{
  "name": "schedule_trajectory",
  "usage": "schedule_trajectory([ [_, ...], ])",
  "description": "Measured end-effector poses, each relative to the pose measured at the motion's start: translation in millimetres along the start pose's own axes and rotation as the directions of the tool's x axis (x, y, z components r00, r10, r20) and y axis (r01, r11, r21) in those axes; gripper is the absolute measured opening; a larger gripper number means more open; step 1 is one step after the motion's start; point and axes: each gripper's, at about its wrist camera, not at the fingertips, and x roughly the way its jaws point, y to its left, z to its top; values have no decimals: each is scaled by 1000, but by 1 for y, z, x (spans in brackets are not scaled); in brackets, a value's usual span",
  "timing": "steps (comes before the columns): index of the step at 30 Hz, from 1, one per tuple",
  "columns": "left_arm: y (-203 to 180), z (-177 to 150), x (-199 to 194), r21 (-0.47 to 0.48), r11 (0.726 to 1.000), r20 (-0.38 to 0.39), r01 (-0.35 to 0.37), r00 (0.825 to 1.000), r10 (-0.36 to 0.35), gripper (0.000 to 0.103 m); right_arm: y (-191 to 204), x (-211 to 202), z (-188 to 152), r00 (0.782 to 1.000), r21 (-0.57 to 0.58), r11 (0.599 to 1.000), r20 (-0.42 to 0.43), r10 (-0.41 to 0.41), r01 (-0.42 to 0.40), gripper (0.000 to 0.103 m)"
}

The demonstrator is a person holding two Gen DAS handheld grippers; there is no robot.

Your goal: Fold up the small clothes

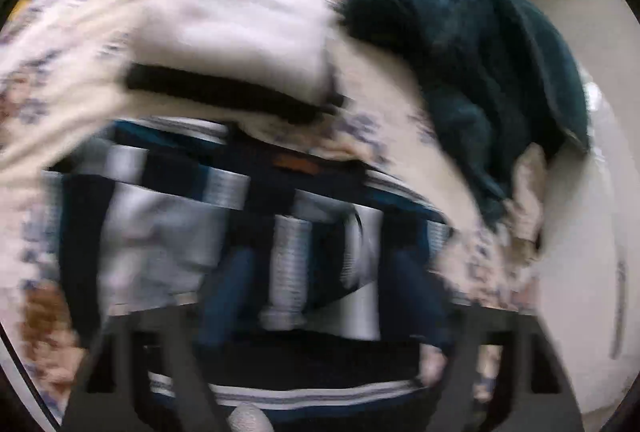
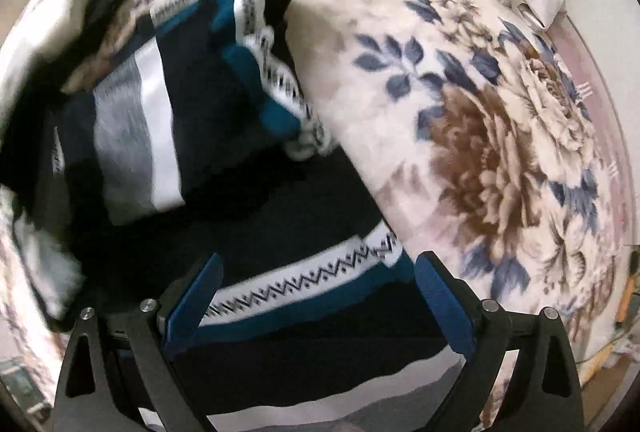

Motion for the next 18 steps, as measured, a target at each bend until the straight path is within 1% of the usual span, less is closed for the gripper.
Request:
schedule_trajectory([
  [1, 16, 0, -11, -12, 999, 25, -53, 998, 53, 87, -1, -4, 4, 999, 9, 999, 7, 41, -41, 98],
  [2, 32, -4, -22, -22, 995, 46, -97, 994, 98, 87, 0, -10, 9, 994, 18, 994, 22, 106, -106, 98],
  [4, 80, -4, -44, -55, 972, 66, -229, 970, 233, 87, 8, -15, 19, 982, 20, 983, 38, 184, -185, 98],
  [5, 97, -9, -54, -74, 962, 66, -262, 962, 267, 87, 17, -14, 27, 971, 16, 972, 38, 235, -236, 98],
  [6, 115, -12, -62, -99, 947, 61, -305, 948, 312, 87, 26, -12, 34, 963, 7, 963, 35, 267, -268, 98],
  [7, 138, -14, -68, -123, 922, 47, -366, 926, 374, 87, 35, -9, 40, 956, -2, 957, 30, 291, -291, 98],
  [8, 152, -17, -70, -132, 910, 40, -394, 915, 402, 87, 49, -2, 50, 948, -16, 949, 27, 317, -316, 98],
  [10, 178, -22, -71, -164, 873, 16, -460, 883, 468, 87, 73, 11, 65, 943, -41, 942, 6, 332, -332, 98],
  [11, 182, -26, -69, -173, 866, 13, -470, 878, 479, 87, 90, 24, 74, 938, -59, 936, -24, 347, -348, 98],
  [12, 189, -28, -70, -187, 856, 11, -482, 871, 492, 87, 100, 33, 76, 937, -67, 935, -53, 344, -347, 96],
  [13, 194, -29, -70, -198, 847, 10, -494, 863, 505, 87, 113, 46, 81, 933, -69, 933, -91, 348, -354, 71],
  [14, 197, -31, -70, -205, 842, 10, -499, 859, 511, 87, 119, 53, 84, 928, -69, 928, -108, 358, -366, 17],
  [15, 198, -31, -67, -215, 839, 8, -500, 858, 513, 87, 127, 54, 85, 941, -87, 939, -103, 323, -332, 3],
  [16, 199, -31, -62, -223, 839, 5, -497, 860, 511, 87, 130, 48, 85, 954, -113, 947, -60, 294, -299, 3],
  [17, 197, -30, -59, -230, 839, 4, -493, 862, 507, 87, 127, 38, 86, 961, -139, 951, -10, 277, -275, 3],
  [18, 196, -29, -55, -236, 844, 6, -482, 868, 497, 87, 124, 30, 87, 964, -151, 954, 25, 266, -259, 3],
])
